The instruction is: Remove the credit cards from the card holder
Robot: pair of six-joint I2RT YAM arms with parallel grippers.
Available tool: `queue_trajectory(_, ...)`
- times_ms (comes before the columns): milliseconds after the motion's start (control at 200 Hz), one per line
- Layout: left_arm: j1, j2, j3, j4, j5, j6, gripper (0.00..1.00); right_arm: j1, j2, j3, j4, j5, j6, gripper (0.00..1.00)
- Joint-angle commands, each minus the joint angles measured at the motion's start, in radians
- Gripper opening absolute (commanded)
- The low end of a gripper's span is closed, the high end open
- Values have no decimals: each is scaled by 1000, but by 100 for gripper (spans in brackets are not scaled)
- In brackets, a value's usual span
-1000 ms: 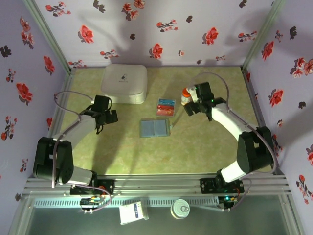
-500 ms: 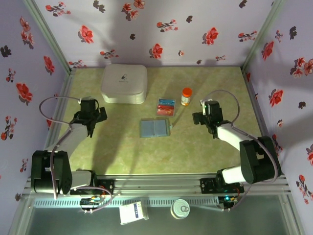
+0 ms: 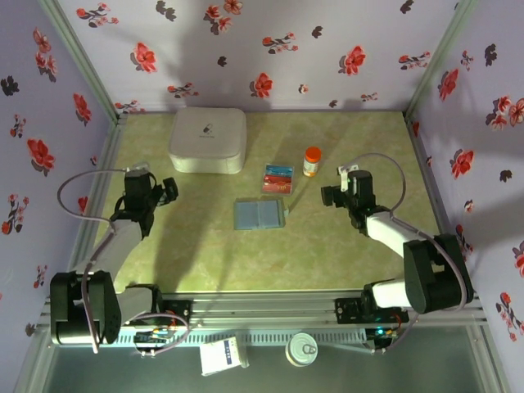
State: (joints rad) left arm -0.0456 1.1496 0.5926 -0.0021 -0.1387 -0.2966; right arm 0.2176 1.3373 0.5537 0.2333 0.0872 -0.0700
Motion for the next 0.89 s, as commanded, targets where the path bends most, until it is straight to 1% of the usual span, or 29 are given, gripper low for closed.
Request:
queue_trajectory(0, 7, -13, -25, 39, 57, -10, 93, -5, -22, -41, 34, -44, -3, 98)
queue_trajectory(50, 10, -11, -25, 44, 30, 4, 91, -6, -12, -57, 71, -10, 3, 99)
queue_trajectory(120, 8, -20, -47, 114, -9, 35, 90, -6, 4, -65, 117, 24, 16, 99)
queue_trajectory(170, 7, -23, -69, 177, -45, 55, 91, -7, 17, -66, 149, 47, 21, 99)
queue_trajectory(230, 9, -15, -86, 233, -114, 93, 94, -6, 37, -72, 207, 81, 21, 99)
queue_trajectory(275, 9, 6, -102, 292, -162, 126, 96, -11, 52, -77, 250, 106, 22, 99)
queue_trajectory(330, 9, 46, -121, 362, -190, 158, 97, -16, 70, -77, 294, 121, 21, 99)
queue_trajectory(455, 10, 142, -159, 544, -164, 190, 99, -38, 106, -80, 376, 138, -4, 99)
queue_trajectory(520, 10, 192, -190, 672, -144, 207, 100, -66, 131, -102, 455, 117, 4, 99)
queue_trajectory(580, 9, 229, -200, 742, -137, 236, 100, -100, 125, -96, 433, 82, 34, 99)
queue_trajectory(645, 12, 269, -212, 819, -128, 251, 100, -124, 126, -114, 472, 50, 53, 99)
queue_trajectory(690, 16, 299, -207, 831, -114, 252, 100, -139, 124, -121, 484, 29, 64, 99)
queue_trajectory(820, 16, 400, -221, 947, -74, 272, 100, -173, 135, -117, 488, -33, 84, 99)
queue_trajectory(890, 15, 394, -207, 908, -53, 288, 100, -189, 146, -112, 491, -54, 96, 99)
